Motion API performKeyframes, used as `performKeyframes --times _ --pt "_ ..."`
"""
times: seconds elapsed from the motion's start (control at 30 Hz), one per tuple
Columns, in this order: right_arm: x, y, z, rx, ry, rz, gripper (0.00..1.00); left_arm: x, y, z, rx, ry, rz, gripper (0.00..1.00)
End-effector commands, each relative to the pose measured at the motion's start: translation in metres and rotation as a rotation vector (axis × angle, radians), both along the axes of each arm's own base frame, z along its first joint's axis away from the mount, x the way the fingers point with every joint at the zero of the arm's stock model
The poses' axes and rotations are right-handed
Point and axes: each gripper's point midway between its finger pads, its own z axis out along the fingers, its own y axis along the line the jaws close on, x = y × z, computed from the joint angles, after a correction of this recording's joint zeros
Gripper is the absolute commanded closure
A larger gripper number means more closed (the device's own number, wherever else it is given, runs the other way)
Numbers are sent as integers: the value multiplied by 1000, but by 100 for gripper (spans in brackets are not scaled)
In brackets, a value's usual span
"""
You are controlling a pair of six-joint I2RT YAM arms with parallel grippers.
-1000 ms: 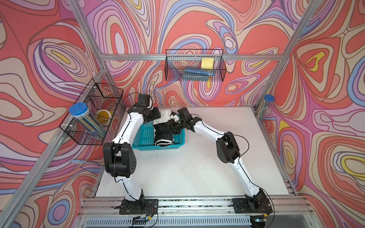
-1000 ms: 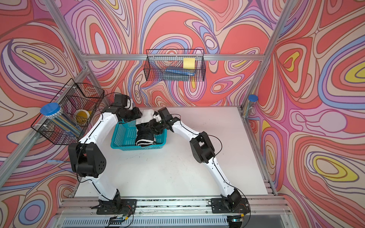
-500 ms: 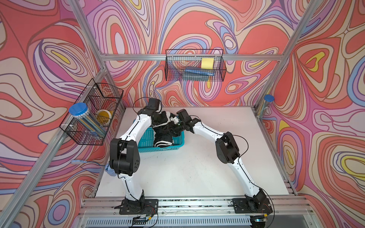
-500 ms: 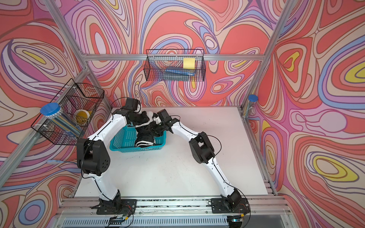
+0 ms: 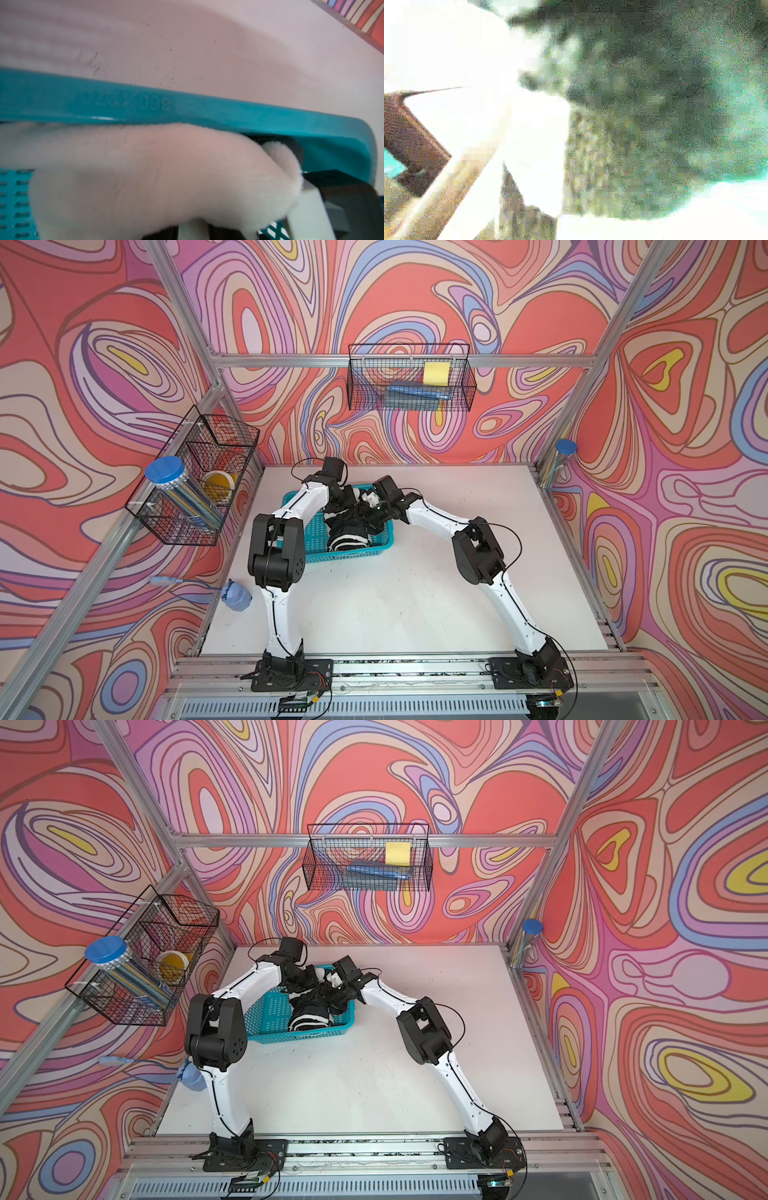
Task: Roll up the pillowcase
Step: Place the pillowcase in the bin.
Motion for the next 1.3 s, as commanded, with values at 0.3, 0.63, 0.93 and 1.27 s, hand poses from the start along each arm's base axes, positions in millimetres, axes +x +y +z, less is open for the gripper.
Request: performKeyframes --times 0.3,0.63,0.93,1.27 --pt "-21 -36 96 -115 -180 19 31 2 19 -36 108 55 22 72" --pt "-37 -45 112 -124 -256 79 79 0 11 -25 64 37 9 72" --pt "-44 -1 64 -113 -209 139 96 -5 11 -16 61 29 6 72" --pt "-58 -27 -43 -317 -52 89 100 -5 9 7 15 -12 37 53"
